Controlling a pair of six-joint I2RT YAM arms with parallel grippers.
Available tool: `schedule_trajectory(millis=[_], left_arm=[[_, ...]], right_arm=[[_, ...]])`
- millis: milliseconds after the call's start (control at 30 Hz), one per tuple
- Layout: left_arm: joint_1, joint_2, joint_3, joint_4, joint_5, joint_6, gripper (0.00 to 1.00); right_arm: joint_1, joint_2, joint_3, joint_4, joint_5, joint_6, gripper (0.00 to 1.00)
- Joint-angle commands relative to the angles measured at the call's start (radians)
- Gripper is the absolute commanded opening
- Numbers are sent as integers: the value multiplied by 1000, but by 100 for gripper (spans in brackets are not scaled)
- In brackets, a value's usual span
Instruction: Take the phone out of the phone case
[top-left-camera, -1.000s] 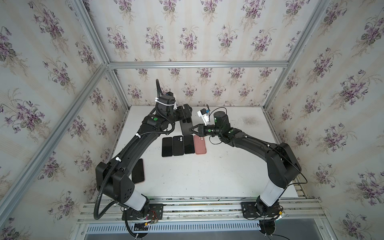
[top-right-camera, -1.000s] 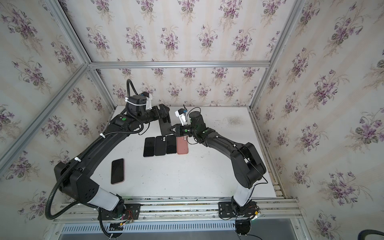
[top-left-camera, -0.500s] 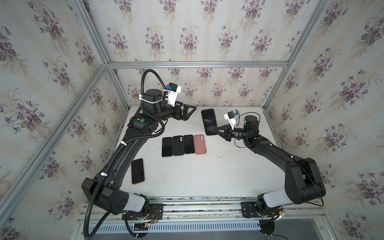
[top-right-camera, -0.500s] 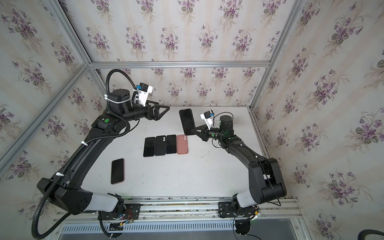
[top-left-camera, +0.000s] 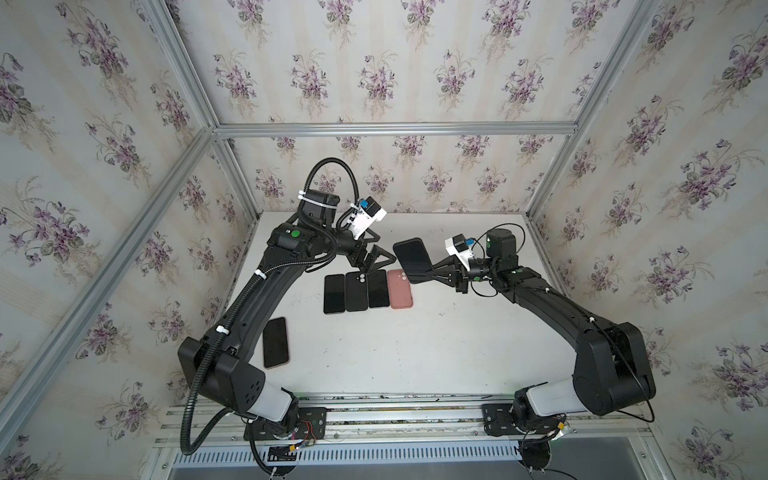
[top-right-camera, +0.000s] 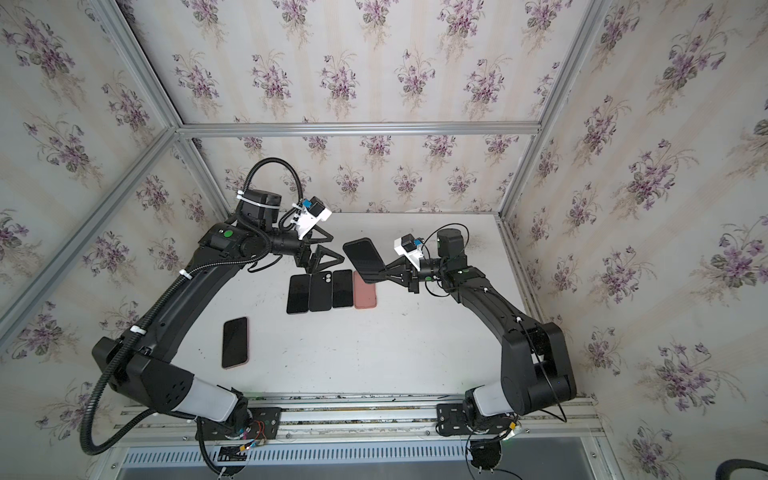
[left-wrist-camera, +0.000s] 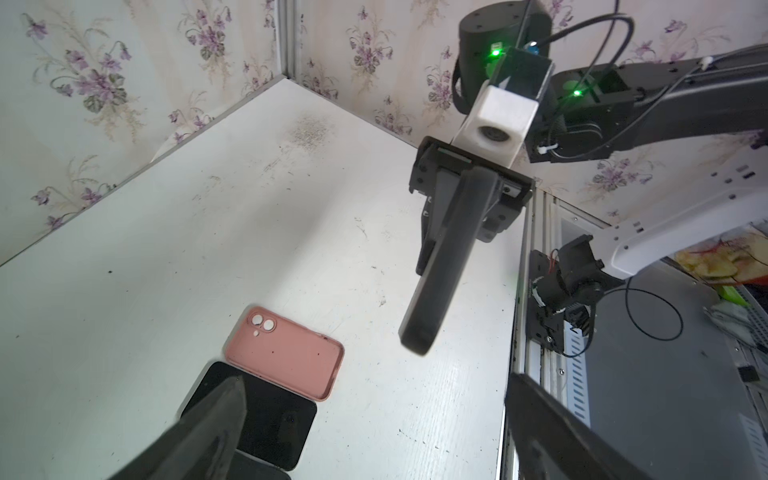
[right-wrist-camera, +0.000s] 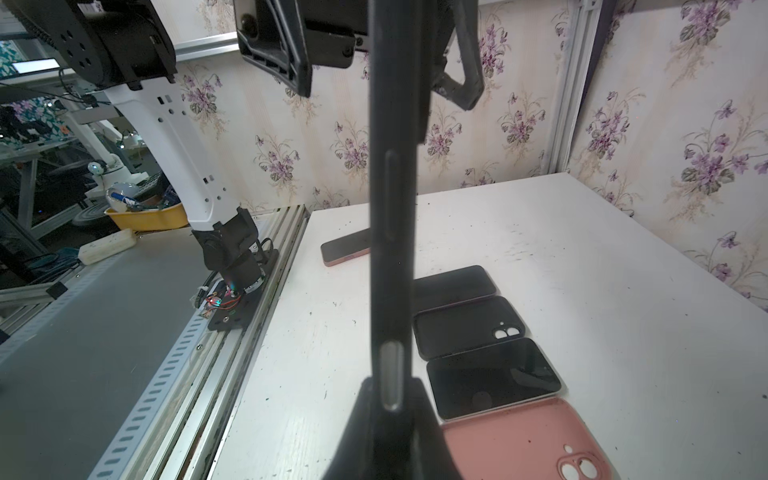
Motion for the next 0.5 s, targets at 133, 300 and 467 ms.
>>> schedule_trajectory(millis=[133, 300, 467], left_arm=[[-37, 44, 22, -15, 104, 96, 86], [-47, 65, 39, -14, 130, 96, 54], [-47, 77, 43, -15, 158, 93, 24]], right_arm=[[15, -5, 17, -70, -39, -86, 0], [19, -6, 14, -82, -38, -87, 0], [20, -5, 11, -92, -35, -87, 0]])
